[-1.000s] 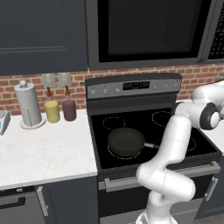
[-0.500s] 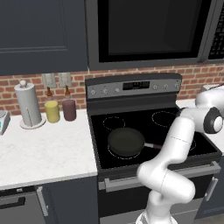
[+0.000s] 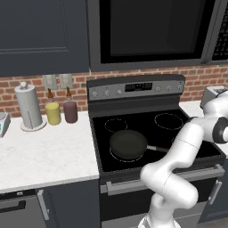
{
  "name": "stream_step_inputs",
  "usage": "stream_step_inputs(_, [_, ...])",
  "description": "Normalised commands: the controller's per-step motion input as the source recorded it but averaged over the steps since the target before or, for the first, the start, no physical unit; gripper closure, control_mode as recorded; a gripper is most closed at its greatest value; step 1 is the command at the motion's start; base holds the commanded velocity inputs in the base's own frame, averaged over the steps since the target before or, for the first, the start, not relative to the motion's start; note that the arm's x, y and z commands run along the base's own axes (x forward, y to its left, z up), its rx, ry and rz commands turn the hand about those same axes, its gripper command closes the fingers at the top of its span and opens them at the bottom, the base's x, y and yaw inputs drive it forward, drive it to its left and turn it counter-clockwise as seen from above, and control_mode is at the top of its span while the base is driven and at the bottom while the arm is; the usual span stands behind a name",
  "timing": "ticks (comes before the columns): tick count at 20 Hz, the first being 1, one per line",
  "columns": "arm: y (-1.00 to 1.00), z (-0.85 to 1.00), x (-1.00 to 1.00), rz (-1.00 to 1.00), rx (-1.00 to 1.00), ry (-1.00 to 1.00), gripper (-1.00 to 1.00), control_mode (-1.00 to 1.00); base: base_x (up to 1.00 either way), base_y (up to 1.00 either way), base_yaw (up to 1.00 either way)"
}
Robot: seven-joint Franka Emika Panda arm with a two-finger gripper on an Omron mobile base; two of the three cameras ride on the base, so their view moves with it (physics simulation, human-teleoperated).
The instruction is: Pick the kettle from the counter and place it on a stove burner. Then turn the burner on.
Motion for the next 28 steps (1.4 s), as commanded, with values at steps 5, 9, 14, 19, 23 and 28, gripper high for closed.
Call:
stream_step_inputs(5, [-0.01, -0.1, 0.0, 0.0, 0.0, 0.0, -1.0, -1.0, 0.0, 0.0, 0.0])
stream_step_inputs(9, [0.0, -0.21, 0.0, 0.0, 0.0, 0.0, -1.0, -1.0, 0.0, 0.0, 0.0])
stream_step_inputs(14, [0.0, -0.22, 0.0, 0.0, 0.0, 0.0, -1.0, -1.0, 0.0, 0.0, 0.0])
stream_step_inputs(19, [0.0, 0.0, 0.0, 0.0, 0.0, 0.0, -1.0, -1.0, 0.0, 0.0, 0.0])
stream_step_inputs(23, [0.0, 0.0, 0.0, 0.0, 0.0, 0.0, -1.0, -1.0, 0.0, 0.0, 0.0])
stream_step_inputs(28, [0.0, -0.06, 0.0, 0.0, 0.0, 0.0, -1.0, -1.0, 0.0, 0.0, 0.0])
